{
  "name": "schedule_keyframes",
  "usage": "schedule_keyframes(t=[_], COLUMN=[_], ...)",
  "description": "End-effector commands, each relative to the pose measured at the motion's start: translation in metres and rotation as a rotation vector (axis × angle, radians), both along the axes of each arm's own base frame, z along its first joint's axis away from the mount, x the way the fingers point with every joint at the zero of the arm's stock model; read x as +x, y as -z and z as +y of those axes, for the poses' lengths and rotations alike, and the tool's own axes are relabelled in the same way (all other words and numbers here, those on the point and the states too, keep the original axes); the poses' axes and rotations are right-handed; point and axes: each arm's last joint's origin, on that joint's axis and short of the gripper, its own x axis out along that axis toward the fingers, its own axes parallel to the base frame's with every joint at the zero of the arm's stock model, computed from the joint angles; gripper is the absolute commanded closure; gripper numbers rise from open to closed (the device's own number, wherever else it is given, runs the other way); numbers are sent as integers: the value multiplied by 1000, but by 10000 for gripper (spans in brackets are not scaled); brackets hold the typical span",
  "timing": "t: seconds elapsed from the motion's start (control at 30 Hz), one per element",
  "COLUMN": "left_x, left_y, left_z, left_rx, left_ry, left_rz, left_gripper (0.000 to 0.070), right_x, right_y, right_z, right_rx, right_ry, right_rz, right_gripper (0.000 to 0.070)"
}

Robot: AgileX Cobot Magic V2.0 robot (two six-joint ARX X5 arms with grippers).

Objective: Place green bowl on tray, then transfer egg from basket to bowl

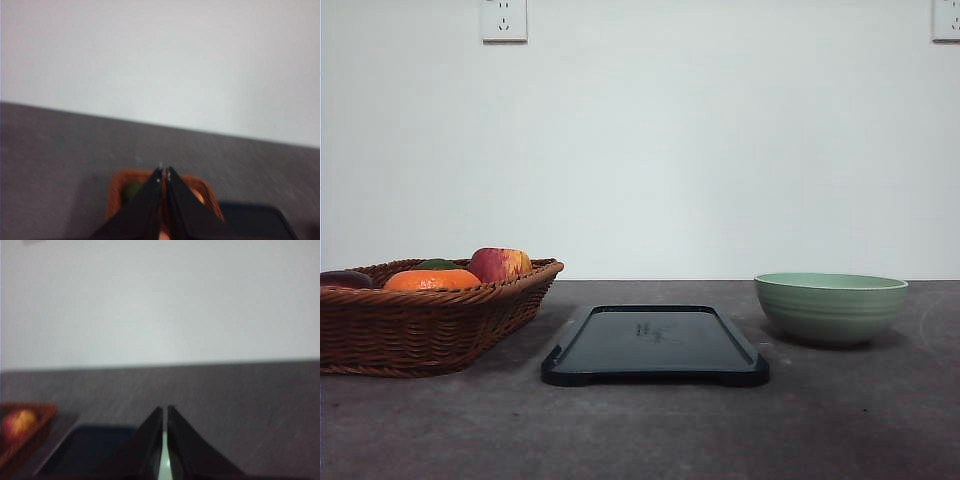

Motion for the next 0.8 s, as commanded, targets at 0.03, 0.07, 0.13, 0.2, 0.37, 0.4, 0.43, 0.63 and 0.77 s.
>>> schedule_keyframes(t=[0.03,0.07,0.13,0.2,0.37,0.4,0.43,0.63,0.77], left_x=[12,17,26,33,45,47,48,54,58], left_y=[-6,-6,-5,-3,-1,-1,-1,1,7], left_z=[-3,-4,-7,-9,-14,-15,-16,-19,-21], left_rx=[12,11,5,-8,-13,-13,-12,-30,-50], left_ry=[60,79,111,123,148,152,155,222,276], left_rz=[41,69,135,198,310,327,344,446,507], left_gripper=[700,700,700,700,700,700,700,700,700], right_x=[12,17,28,40,68,74,80,109,121], right_y=[-7,-8,-9,-10,-13,-13,-13,-14,-11], right_z=[1,2,3,4,7,8,9,17,23], right_rx=[-17,-17,-17,-17,-14,-14,-15,-24,-31], right_ry=[-16,-30,-56,-72,-112,-114,-117,-149,-171], right_rz=[53,79,131,187,317,343,366,500,567], right_gripper=[693,693,693,693,693,693,693,693,693])
